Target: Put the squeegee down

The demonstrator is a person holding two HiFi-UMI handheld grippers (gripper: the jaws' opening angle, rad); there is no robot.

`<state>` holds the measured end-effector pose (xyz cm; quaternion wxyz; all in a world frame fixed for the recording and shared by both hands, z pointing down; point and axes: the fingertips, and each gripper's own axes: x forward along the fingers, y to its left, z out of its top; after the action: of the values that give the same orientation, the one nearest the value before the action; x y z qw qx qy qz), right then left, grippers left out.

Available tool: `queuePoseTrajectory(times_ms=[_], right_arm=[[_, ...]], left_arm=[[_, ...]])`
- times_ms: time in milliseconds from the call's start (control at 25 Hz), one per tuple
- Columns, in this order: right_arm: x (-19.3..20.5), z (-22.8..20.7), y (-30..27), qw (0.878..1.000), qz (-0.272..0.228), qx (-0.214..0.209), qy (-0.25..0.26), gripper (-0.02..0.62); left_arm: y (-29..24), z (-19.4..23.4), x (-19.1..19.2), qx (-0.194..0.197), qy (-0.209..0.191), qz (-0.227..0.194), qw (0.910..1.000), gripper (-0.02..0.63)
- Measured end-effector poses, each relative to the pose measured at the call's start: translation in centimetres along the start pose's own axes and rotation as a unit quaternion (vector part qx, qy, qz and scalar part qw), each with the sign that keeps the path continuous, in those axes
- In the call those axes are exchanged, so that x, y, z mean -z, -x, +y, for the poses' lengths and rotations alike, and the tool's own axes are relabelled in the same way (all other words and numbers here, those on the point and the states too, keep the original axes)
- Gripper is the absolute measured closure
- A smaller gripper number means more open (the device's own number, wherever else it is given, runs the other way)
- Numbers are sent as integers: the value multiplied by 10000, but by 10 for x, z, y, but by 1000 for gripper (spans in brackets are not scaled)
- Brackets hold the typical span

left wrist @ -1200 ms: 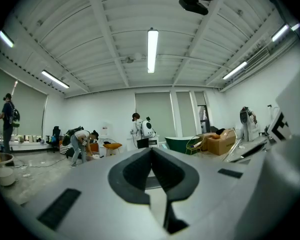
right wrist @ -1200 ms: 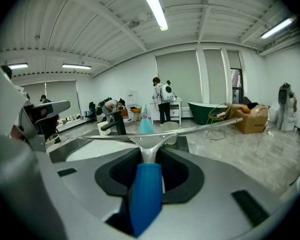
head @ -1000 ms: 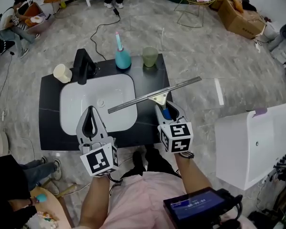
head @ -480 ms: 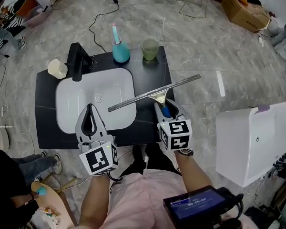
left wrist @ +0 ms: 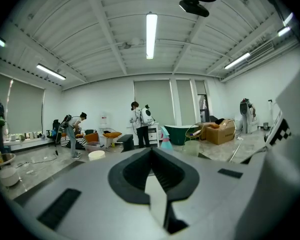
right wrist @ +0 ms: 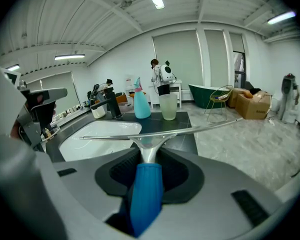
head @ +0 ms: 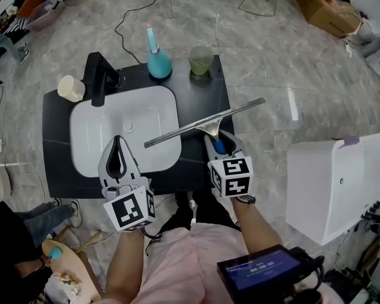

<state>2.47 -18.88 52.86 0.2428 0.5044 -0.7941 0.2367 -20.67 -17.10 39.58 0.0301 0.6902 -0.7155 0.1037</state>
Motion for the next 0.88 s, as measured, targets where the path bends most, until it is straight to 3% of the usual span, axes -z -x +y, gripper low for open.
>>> queuePoseTrajectory(times_ms=[880], right_arm=[[24, -7, -19, 9993, 357, 36, -81, 474]], left_arm=[[-17, -4, 14, 85, 37, 158, 9998, 597]])
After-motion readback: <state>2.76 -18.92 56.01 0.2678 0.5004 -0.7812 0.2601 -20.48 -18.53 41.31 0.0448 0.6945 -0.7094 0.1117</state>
